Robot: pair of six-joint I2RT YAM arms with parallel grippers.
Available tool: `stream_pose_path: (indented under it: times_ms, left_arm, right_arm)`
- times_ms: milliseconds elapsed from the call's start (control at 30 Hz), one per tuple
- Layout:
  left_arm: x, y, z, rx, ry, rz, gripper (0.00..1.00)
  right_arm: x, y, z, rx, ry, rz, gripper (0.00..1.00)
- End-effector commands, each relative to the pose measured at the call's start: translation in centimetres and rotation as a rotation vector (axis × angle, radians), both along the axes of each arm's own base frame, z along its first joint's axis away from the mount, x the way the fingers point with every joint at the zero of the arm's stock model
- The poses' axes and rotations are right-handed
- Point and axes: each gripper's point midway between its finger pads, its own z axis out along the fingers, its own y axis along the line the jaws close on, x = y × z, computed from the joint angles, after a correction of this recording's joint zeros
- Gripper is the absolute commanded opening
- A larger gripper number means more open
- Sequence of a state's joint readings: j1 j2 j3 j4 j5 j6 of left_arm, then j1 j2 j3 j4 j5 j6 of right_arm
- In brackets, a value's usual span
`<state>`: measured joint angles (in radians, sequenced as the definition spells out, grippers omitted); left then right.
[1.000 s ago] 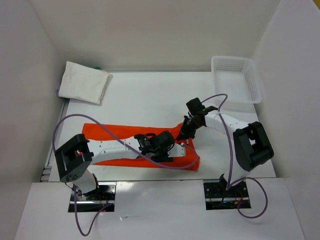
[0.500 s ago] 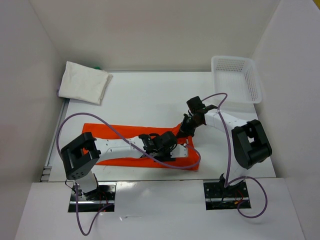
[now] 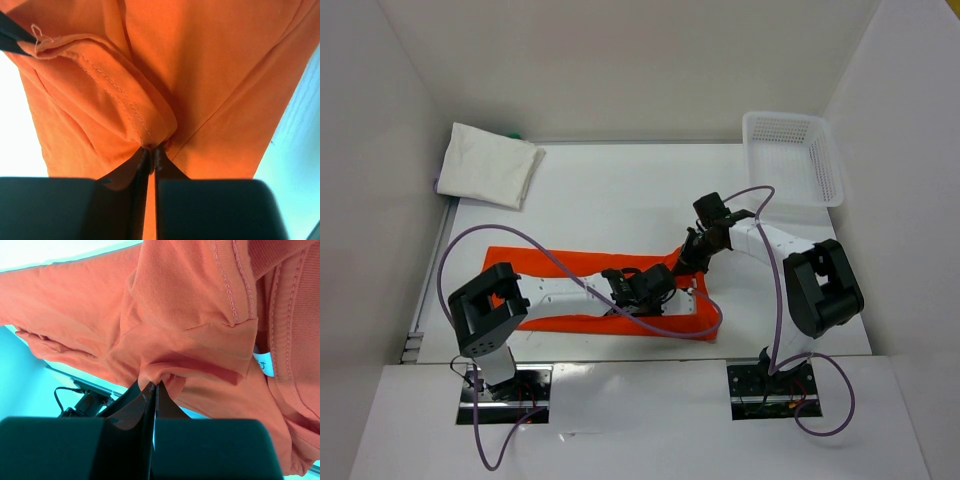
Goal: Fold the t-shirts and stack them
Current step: Fold the other side of the tshirt into a rectangle
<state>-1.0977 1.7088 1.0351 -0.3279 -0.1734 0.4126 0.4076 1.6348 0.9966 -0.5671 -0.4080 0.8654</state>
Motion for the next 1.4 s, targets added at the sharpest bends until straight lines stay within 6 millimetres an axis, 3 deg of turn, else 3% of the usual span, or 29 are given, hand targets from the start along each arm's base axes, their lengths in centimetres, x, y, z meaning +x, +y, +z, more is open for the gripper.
stream_pose_path:
  times_ms: [0,133,367,667,933,1000,1067,1133,1267,1367]
  left_arm:
    - [0.1,-0.4,0.6,-0.014,-0.009,0.010,0.05]
    - [0.2,0.7,2.9,-0.015,-0.045,-0.035,0.01]
    - [1.0,2.7,6.4,-0.008,-0.052,-0.049,0.01]
    - [-2.9,3.3,3.9,0.011,0.116,-0.133,0.01]
    - [-3.2,3.9,1.8,0.052,0.144,-0.141,0.04]
    - [-3.0,3.8,1.5,0.059,0.139,-0.137,0.14]
    - [-3.0,3.9,1.5,0.058,0.138,-0.112,0.33]
    - [-2.5,4.2,1.8,0.065,0.109,-0.098,0.54]
    - [-1.9,4.8,3.2,0.043,0.058,-0.046,0.75]
    - [-1.4,5.7,4.6,0.046,0.040,0.003,0.76]
  right_arm:
    - [0.6,0.2,1.5,0.027,-0.061,0.012,0.00]
    - [-0.7,-0.6,2.3,-0.009,-0.063,0.016,0.00]
    - [-5.9,-0.5,2.5,-0.061,-0.023,0.079,0.00]
    - [-11.1,-0.8,2.2,-0.048,0.066,0.112,0.00]
    - [-14.6,1.0,2.4,-0.033,0.132,0.176,0.00]
    - [-14.6,1.0,2.1,-0.032,0.131,0.176,0.03]
    - [-14.8,0.8,1.8,-0.045,0.139,0.164,0.27]
    - [-13.3,1.0,2.7,-0.053,0.082,0.128,0.36]
    - [-11.0,0.0,3.8,-0.078,0.015,0.051,0.39]
    - [-8.3,-1.7,4.9,-0.091,-0.060,-0.020,0.37]
